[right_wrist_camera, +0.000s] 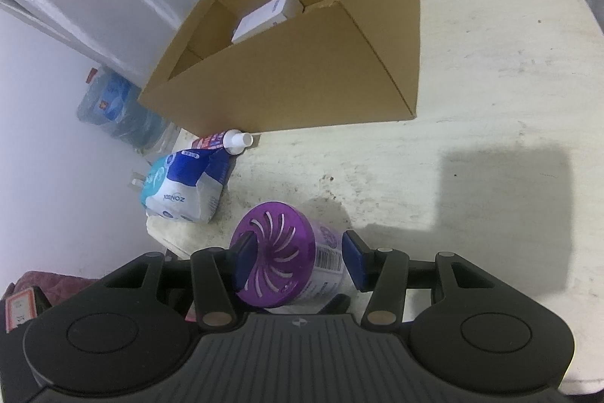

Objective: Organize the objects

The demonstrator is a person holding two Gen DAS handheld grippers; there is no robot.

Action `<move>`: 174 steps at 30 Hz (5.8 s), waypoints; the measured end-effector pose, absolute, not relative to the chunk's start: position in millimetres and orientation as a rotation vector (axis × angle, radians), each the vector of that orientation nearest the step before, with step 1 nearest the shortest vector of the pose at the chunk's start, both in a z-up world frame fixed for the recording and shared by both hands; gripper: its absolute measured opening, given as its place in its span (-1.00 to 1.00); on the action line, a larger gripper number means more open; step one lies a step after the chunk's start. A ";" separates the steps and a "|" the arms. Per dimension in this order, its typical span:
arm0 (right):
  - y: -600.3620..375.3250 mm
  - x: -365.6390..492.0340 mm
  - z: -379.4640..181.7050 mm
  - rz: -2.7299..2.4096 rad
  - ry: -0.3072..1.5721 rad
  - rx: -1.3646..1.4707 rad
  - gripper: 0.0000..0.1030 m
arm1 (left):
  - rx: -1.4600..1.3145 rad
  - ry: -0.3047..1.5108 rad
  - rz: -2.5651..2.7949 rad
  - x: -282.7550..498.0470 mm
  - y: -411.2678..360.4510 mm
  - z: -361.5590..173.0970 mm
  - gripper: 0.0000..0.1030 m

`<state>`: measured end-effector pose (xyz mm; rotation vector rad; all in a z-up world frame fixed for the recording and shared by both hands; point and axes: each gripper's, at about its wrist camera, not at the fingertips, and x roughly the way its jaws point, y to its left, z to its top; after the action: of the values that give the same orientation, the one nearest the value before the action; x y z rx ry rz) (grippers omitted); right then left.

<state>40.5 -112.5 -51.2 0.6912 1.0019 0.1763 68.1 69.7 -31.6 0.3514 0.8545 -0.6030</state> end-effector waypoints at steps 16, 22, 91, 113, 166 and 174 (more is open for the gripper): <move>-105.9 40.9 -53.5 0.204 1.011 0.653 0.03 | 0.362 0.822 -0.597 56.6 70.9 -33.0 0.21; -99.5 36.6 -49.6 0.223 1.011 0.608 0.03 | 0.385 0.823 -0.592 46.7 72.2 -30.3 0.18; -94.8 34.3 -29.2 0.277 0.998 0.603 0.02 | 0.267 0.895 -0.535 61.0 83.0 -4.9 0.24; -83.9 36.4 -13.9 0.309 0.966 0.574 0.02 | 0.256 0.855 -0.499 40.4 87.8 16.1 0.24; -98.4 154.4 94.8 0.387 0.770 0.500 0.05 | 0.361 0.619 -0.448 122.3 62.9 120.6 0.25; -95.6 236.8 68.2 0.392 0.939 0.529 0.04 | 0.388 0.813 -0.473 207.6 61.2 93.1 0.25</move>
<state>236.8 -95.6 68.2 0.5293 0.9388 0.3917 207.6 61.2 93.1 0.3877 0.8127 -0.4731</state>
